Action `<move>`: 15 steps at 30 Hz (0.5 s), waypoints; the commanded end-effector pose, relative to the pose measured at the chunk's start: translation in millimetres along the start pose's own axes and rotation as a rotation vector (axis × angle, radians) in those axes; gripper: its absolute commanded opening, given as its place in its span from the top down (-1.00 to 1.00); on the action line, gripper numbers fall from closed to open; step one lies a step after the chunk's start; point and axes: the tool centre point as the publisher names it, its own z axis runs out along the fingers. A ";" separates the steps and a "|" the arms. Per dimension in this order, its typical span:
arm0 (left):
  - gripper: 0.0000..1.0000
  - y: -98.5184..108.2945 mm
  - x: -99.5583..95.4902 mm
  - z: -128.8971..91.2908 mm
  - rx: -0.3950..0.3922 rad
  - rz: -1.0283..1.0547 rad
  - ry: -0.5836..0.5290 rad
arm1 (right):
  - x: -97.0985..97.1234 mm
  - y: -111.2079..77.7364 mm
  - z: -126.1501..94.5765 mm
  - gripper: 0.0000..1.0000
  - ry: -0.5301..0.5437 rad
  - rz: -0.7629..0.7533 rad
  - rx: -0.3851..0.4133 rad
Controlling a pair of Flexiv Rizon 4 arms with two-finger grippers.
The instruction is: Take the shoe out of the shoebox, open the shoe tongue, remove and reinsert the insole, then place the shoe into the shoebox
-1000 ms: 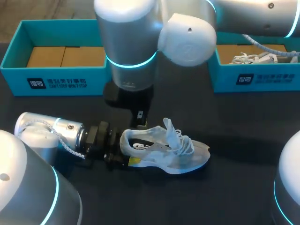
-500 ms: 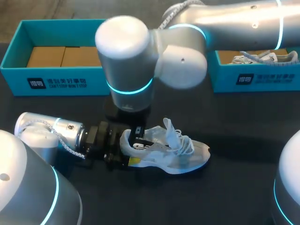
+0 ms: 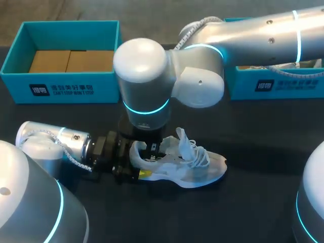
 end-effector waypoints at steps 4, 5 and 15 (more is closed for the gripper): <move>1.00 4.5 -3.5 1.0 -0.003 -0.001 0.000 | -5.0 -0.1 25.2 1.00 0.012 -0.002 -0.015; 1.00 4.5 -3.5 1.0 -0.003 -0.001 0.000 | -4.7 -1.0 26.7 1.00 0.011 -0.001 -0.015; 1.00 4.5 -3.5 1.0 -0.003 -0.001 0.000 | 0.1 -18.4 26.1 1.00 -0.036 0.050 -0.001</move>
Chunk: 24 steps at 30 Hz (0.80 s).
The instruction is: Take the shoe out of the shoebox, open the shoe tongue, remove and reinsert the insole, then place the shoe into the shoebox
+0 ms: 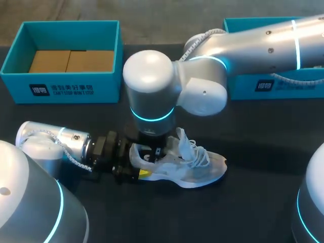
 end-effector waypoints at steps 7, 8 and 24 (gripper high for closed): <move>1.00 4.5 -3.5 1.0 -0.003 -0.001 0.000 | 2.0 -23.1 -9.0 1.00 -0.057 0.052 0.007; 1.00 4.5 -3.5 1.0 -0.003 -0.001 0.000 | 1.5 -24.6 -9.9 1.00 -0.059 0.053 0.004; 1.00 4.5 -3.5 1.0 -0.003 -0.001 0.000 | -9.2 -34.6 3.9 0.46 -0.037 0.068 0.017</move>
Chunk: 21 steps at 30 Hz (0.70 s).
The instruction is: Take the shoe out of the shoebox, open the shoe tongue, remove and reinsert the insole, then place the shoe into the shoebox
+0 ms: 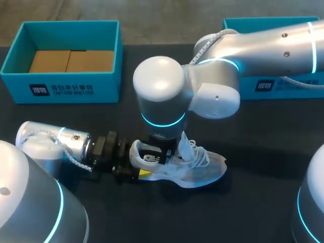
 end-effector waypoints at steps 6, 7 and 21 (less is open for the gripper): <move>1.00 4.5 -3.5 1.0 -0.003 -0.001 0.000 | -2.3 -3.8 11.9 0.31 0.013 0.002 0.012; 1.00 4.5 -3.5 1.0 -0.003 -0.001 0.000 | -2.4 -4.1 14.1 0.31 0.015 0.002 0.012; 1.00 4.5 -3.5 1.0 -0.003 -0.001 0.000 | 12.2 0.9 53.8 0.15 0.180 -0.012 0.053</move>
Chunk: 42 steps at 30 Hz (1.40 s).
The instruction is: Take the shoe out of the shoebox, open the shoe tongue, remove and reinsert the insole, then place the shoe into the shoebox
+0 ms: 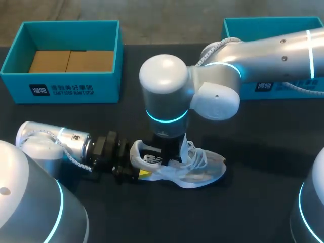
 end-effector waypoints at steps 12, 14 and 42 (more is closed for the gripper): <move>1.00 3.9 -3.4 1.0 -0.001 -0.001 0.000 | 24.2 10.5 44.4 0.37 0.272 -0.021 0.121; 1.00 3.9 -3.4 1.0 -0.001 -0.001 0.000 | 28.9 9.6 45.9 0.44 0.284 -0.017 0.126; 1.00 3.9 -3.4 1.0 -0.001 -0.001 0.000 | 43.9 0.5 -32.6 1.00 0.108 -0.018 -0.070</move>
